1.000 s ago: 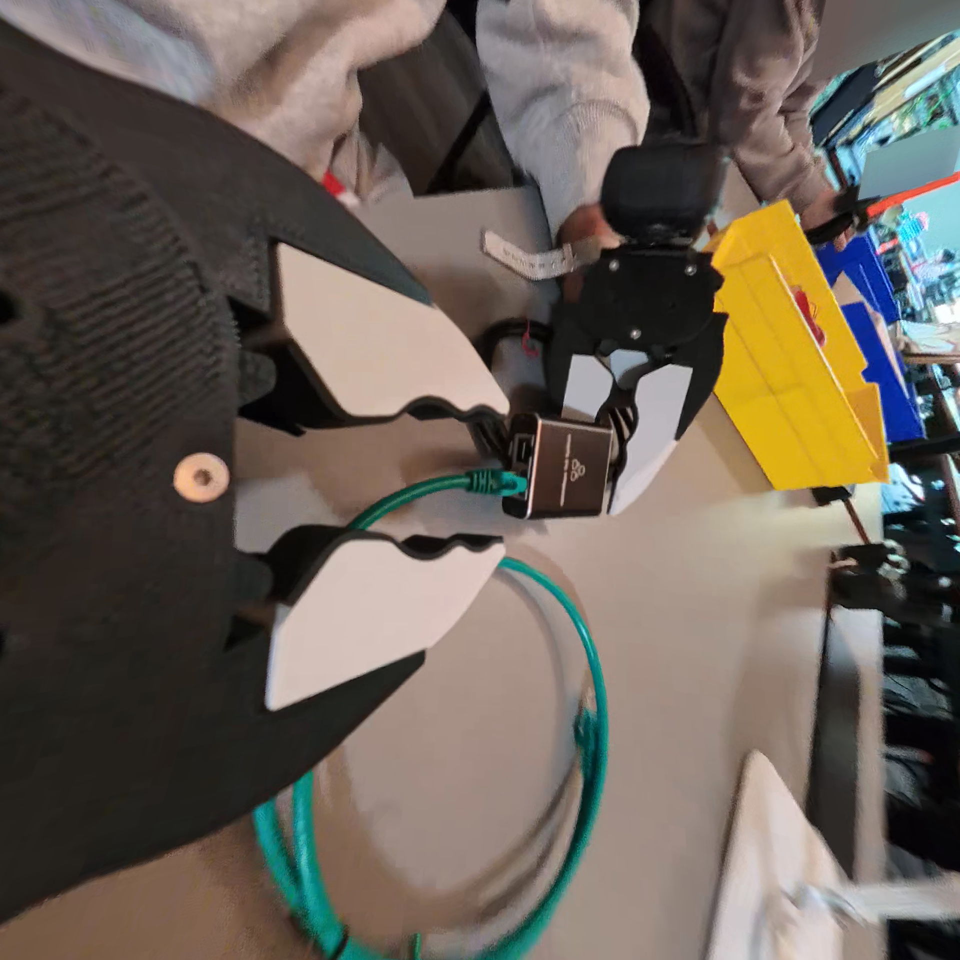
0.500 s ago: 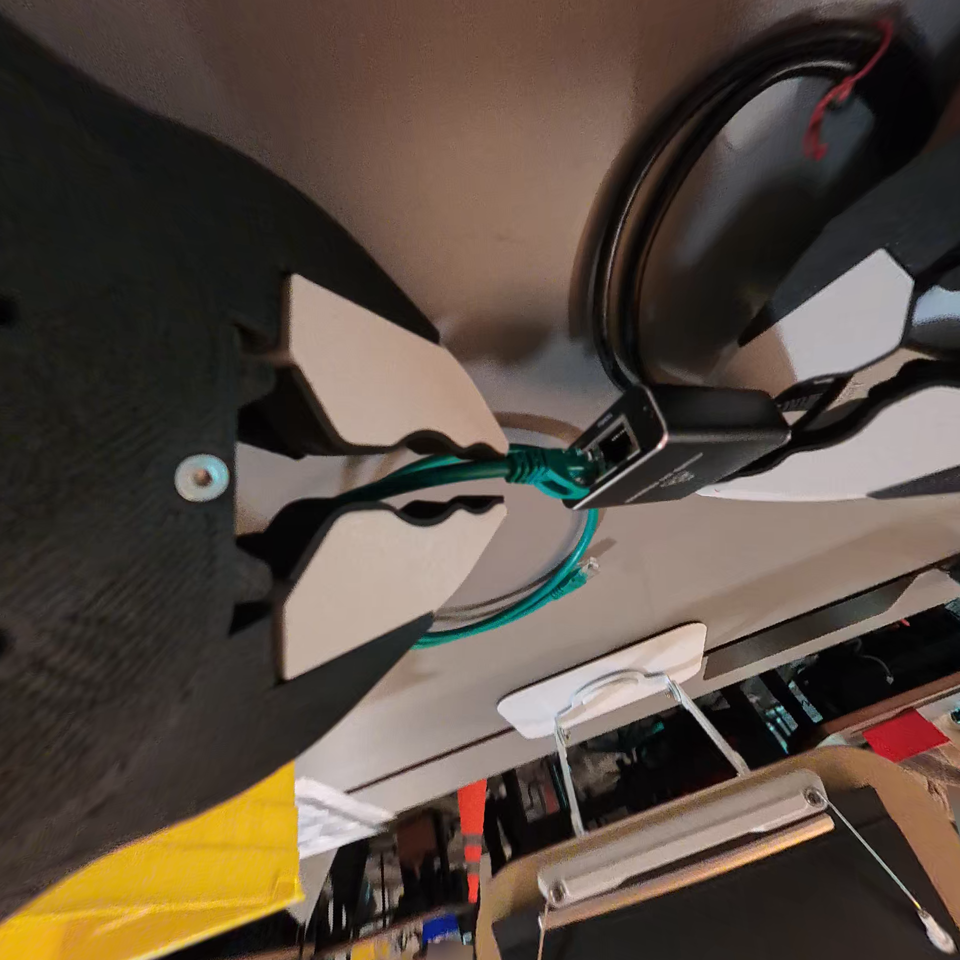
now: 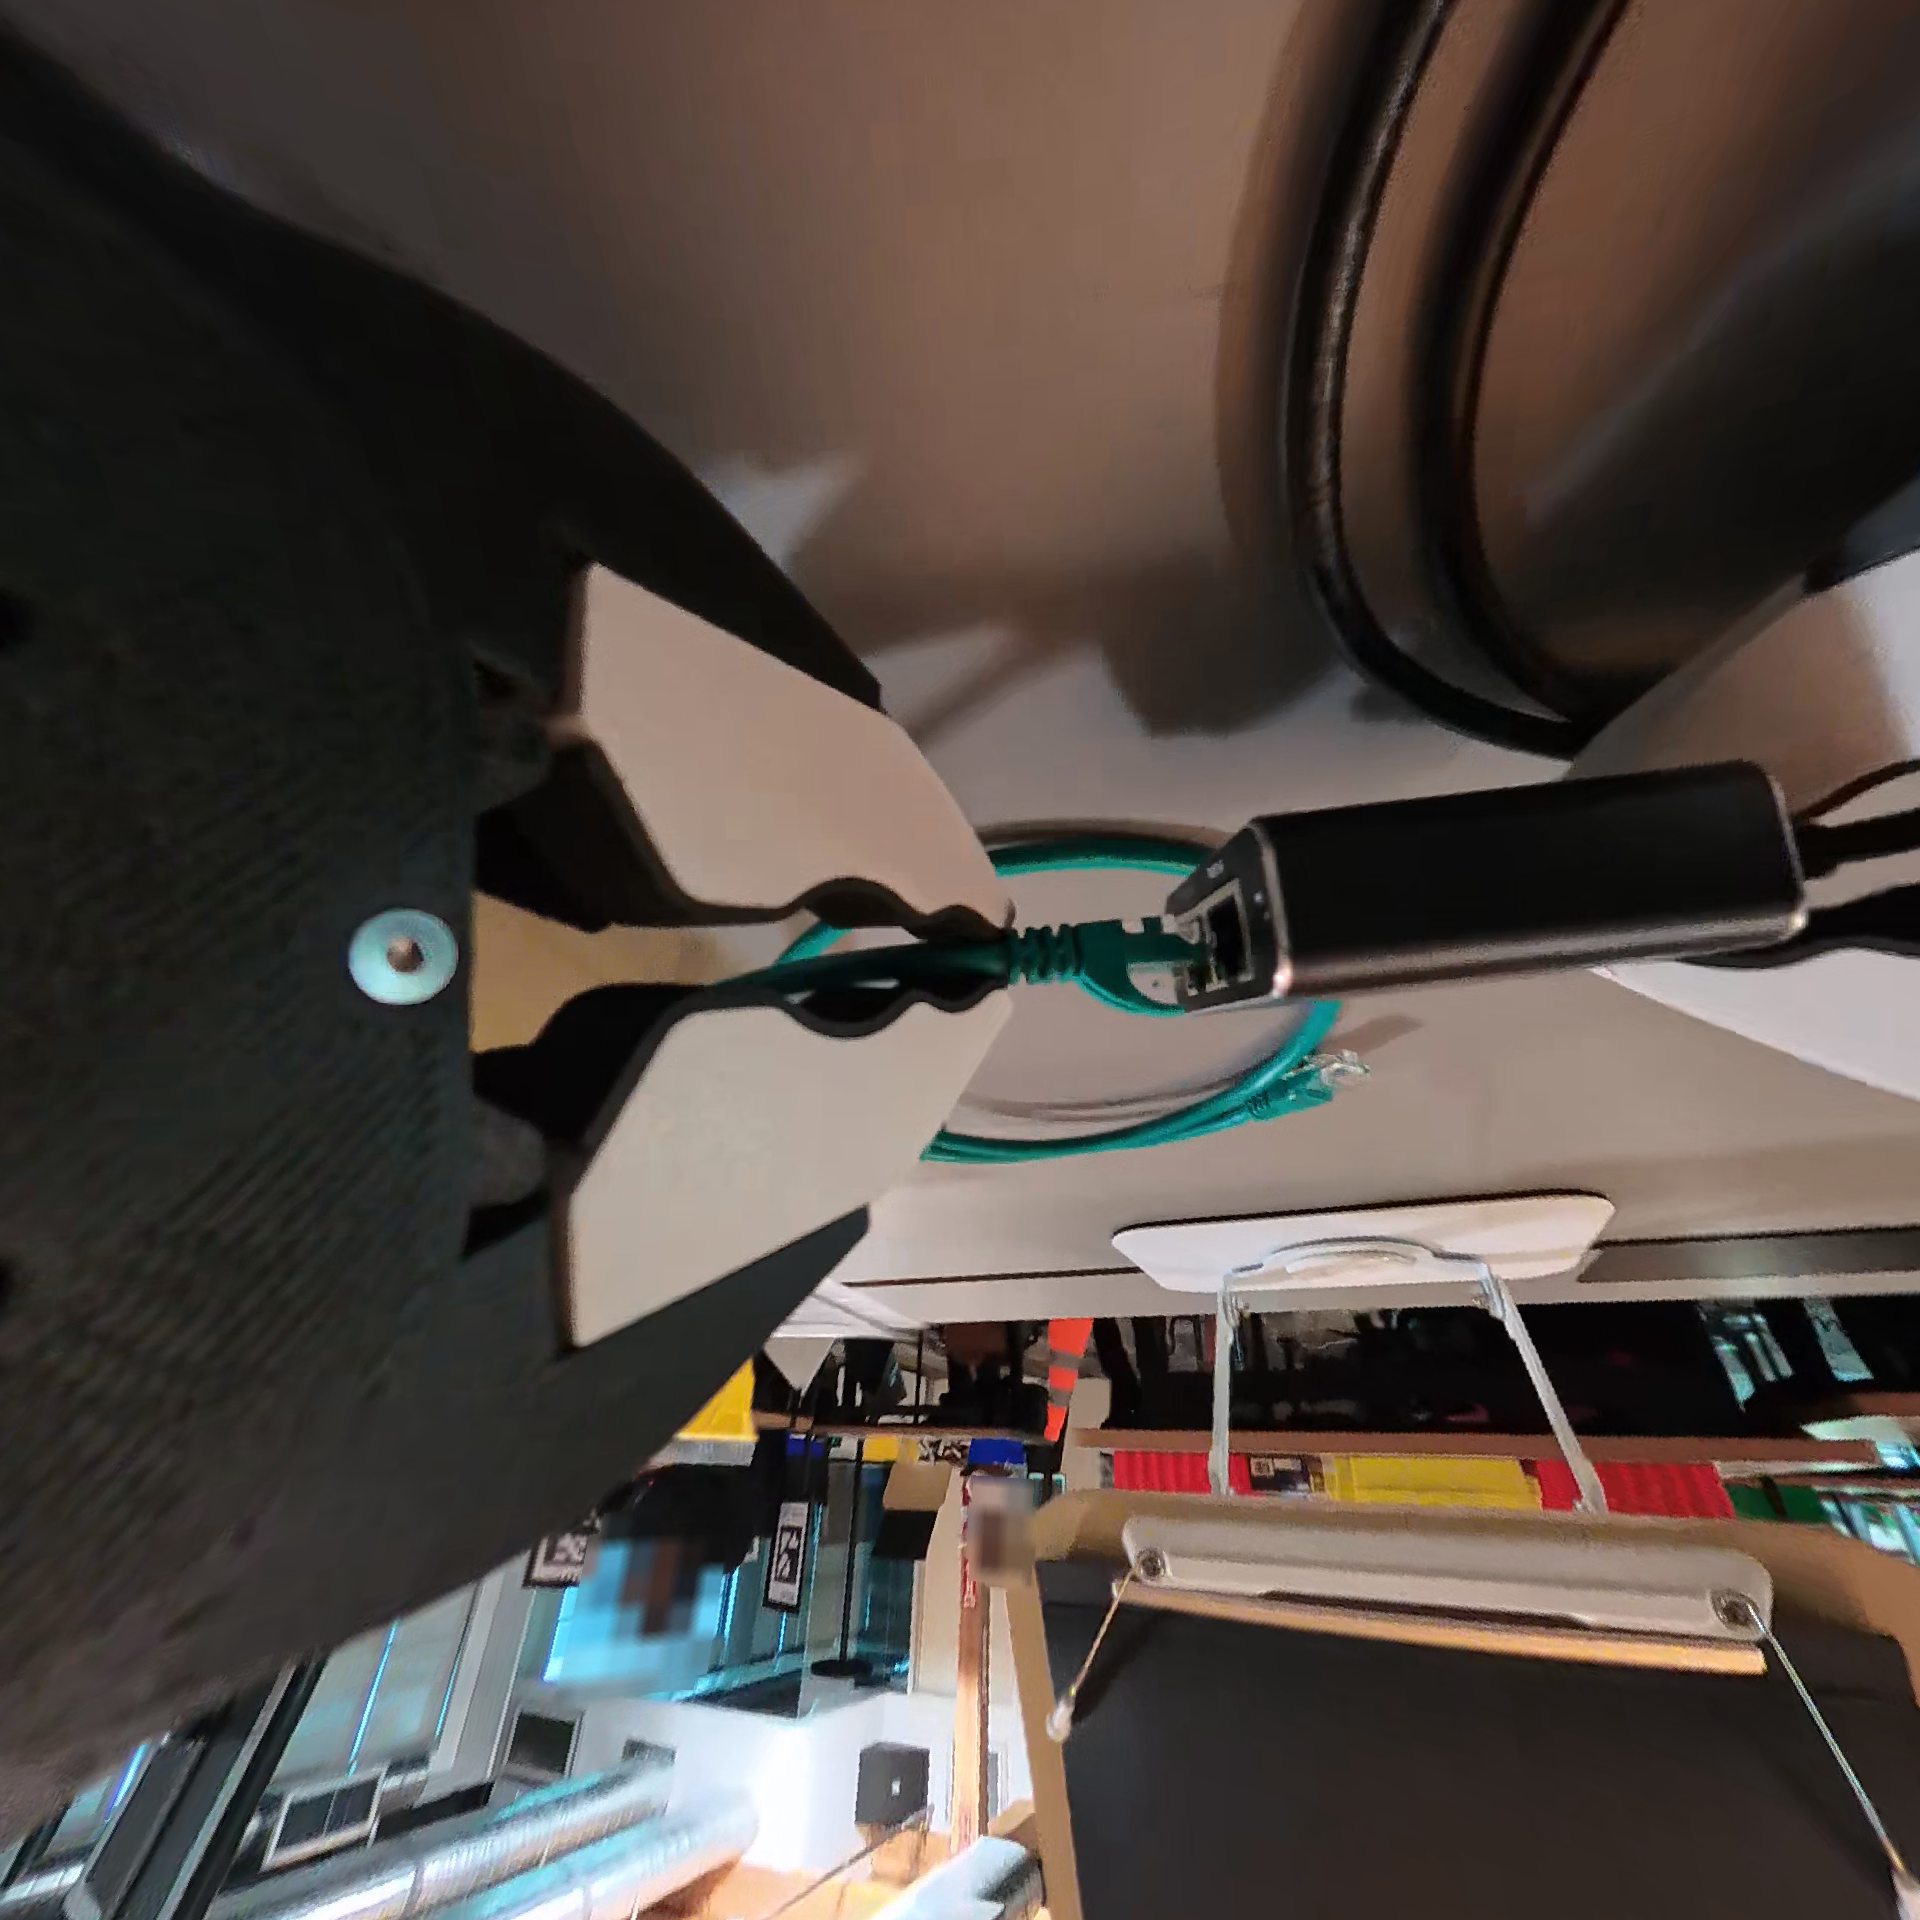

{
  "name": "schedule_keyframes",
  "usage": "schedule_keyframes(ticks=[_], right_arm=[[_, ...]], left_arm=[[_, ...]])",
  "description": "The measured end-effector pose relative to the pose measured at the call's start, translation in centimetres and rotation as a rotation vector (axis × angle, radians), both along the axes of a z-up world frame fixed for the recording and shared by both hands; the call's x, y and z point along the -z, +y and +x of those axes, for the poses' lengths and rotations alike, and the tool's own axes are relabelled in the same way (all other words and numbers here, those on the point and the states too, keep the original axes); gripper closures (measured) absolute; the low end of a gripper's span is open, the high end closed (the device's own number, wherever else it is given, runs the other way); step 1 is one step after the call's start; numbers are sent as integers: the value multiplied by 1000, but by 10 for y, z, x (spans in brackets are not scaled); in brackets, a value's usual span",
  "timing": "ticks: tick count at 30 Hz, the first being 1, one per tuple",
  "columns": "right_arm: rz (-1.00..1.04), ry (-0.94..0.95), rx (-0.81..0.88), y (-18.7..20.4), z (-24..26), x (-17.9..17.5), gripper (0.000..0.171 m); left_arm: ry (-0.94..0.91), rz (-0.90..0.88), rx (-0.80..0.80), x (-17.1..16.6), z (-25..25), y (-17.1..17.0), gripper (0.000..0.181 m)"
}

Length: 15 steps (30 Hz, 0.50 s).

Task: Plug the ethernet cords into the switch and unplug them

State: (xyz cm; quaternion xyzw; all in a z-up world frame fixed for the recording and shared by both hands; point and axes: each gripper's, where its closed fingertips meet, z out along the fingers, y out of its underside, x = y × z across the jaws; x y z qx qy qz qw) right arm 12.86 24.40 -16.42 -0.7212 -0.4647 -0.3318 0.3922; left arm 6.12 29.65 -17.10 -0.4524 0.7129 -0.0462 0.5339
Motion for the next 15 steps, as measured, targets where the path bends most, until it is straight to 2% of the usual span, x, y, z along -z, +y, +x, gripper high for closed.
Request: schedule_keyframes(ticks=[15], right_arm=[[-7,0,51,5,4,-1,167]], left_arm=[[35,37,-38,4,4,0,171]])
